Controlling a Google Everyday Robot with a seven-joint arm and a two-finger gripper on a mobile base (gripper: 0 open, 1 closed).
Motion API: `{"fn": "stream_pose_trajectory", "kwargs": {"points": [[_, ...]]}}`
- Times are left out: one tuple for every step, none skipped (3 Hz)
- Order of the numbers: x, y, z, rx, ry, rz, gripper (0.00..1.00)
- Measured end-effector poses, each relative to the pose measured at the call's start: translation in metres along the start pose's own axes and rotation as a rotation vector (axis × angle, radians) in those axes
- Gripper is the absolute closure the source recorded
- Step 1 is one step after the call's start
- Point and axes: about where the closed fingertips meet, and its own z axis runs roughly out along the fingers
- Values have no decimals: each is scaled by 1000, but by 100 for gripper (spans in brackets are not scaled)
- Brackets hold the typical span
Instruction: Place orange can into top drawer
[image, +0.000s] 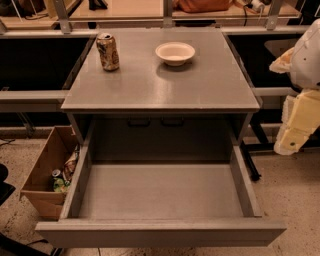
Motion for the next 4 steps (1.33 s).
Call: {"fn": "stream_pose_trajectory", "kwargs": {"points": [[-2,-2,-1,10,-9,-2,0],[-29,-30,11,73,-178,2,0],[-71,-64,29,100,-414,95,0],[-136,-122,45,118,-644,212,0]]}}
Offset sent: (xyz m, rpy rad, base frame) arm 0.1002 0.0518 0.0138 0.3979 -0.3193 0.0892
